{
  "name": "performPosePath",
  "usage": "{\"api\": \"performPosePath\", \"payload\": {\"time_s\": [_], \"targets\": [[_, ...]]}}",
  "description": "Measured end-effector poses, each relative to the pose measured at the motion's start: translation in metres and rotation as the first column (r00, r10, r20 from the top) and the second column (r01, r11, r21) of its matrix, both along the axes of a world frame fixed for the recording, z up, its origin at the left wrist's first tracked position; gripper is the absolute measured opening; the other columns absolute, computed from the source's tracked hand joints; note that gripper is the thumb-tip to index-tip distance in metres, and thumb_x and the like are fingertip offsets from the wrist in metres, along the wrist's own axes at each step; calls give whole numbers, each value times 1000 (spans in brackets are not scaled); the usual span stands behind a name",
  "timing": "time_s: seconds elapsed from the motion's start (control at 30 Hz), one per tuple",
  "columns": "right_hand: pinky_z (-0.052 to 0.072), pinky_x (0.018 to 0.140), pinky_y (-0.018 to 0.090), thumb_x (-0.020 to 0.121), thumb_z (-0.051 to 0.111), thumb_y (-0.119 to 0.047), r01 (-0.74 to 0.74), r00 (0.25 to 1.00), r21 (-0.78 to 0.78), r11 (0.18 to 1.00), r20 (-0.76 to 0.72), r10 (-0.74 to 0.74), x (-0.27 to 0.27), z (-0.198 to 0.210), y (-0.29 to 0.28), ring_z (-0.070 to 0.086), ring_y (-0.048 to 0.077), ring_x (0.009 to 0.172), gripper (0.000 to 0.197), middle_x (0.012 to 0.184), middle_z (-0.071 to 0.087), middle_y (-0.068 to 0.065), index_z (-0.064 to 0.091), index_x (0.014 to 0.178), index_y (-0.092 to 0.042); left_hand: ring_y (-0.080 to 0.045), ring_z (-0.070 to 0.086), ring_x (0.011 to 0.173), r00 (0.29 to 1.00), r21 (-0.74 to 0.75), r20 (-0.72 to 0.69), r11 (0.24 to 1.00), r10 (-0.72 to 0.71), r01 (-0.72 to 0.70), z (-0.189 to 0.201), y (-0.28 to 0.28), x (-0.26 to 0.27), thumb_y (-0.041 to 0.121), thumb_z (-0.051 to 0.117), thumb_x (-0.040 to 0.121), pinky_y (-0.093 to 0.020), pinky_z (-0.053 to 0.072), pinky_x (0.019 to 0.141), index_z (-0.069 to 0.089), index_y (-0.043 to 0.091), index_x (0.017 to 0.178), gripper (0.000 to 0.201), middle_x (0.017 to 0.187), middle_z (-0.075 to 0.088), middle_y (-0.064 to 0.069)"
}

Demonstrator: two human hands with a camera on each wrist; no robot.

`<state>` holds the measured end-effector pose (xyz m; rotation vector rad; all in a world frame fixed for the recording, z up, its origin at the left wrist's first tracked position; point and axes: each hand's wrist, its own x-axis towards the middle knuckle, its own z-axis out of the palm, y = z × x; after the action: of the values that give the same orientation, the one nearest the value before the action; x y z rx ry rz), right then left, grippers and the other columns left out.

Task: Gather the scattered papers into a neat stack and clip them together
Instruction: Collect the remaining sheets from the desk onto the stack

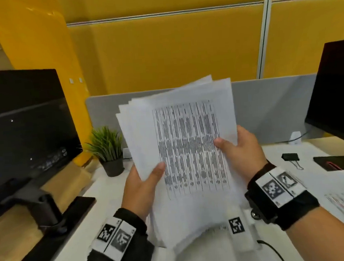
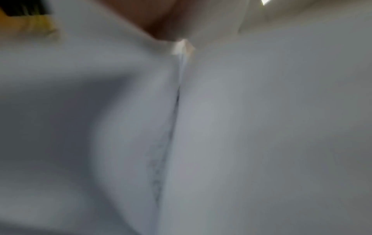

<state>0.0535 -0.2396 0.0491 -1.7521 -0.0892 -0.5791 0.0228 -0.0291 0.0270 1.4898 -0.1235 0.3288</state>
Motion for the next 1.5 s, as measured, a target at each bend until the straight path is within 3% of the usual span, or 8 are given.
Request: {"api": "performPosePath", "payload": {"time_s": [0.17,0.33,0.5,0.9,1.1,1.23,1.4,1.5], "targets": [[43,69,-2,90,59,-17,-3,965,76,997,263,-17,-36,16,16,57,-19,88,29,100,59,-25,46,107,-37,-4,60,101,977,-59,179,992,118,-109,9,-11,2,14,60,86,-36,47,95,54,35,101,26,107,64,12],[49,77,11,87,62,-12,-76,984,188,979,175,43,-50,-23,11,58,-9,103,49,115,59,-20,40,124,-37,11,59,93,978,-3,208,999,33,-33,-8,-10,1,41,79,61,-17,51,77,36,35,115,69,110,55,17],[52,78,21,91,53,-8,-17,1000,188,982,3,16,-51,-38,11,62,-2,95,33,106,62,-16,47,117,-28,5,60,97,985,67,166,996,42,-53,-17,-17,3,23,54,89,-20,49,82,49,39,106,24,107,61,19],[48,73,16,93,51,-8,14,997,135,991,-71,-4,-60,-44,5,58,-4,95,31,103,61,-20,46,116,-27,-5,59,106,992,107,118,992,52,-65,-19,-10,1,17,57,87,-34,47,96,48,30,113,31,110,60,15],[45,58,11,94,48,-9,72,986,-324,943,163,-19,-69,-4,-2,61,3,76,18,87,62,-13,48,94,-27,-27,19,137,824,390,427,746,373,-540,18,-3,-9,36,83,56,-46,17,113,14,19,142,112,147,23,-10],[34,70,33,85,46,-11,246,934,-663,707,358,11,-71,28,18,46,14,76,16,79,50,-10,49,96,-21,-9,55,104,858,503,505,779,88,-376,49,-4,-14,41,71,67,-40,48,89,54,28,114,51,110,62,8],[31,103,47,77,63,-31,575,804,-246,781,349,-482,-76,19,3,38,22,123,58,130,42,3,40,129,-22,1,65,90,937,172,330,969,114,-178,19,17,-8,11,64,82,-22,52,77,61,34,94,25,95,69,10],[42,93,33,84,63,-28,338,938,37,940,65,-340,-77,2,-7,48,15,115,62,129,45,-2,27,135,-25,-12,67,98,974,-7,182,991,133,-134,-5,23,-9,9,62,82,-33,53,84,63,24,104,26,105,70,4]]}}
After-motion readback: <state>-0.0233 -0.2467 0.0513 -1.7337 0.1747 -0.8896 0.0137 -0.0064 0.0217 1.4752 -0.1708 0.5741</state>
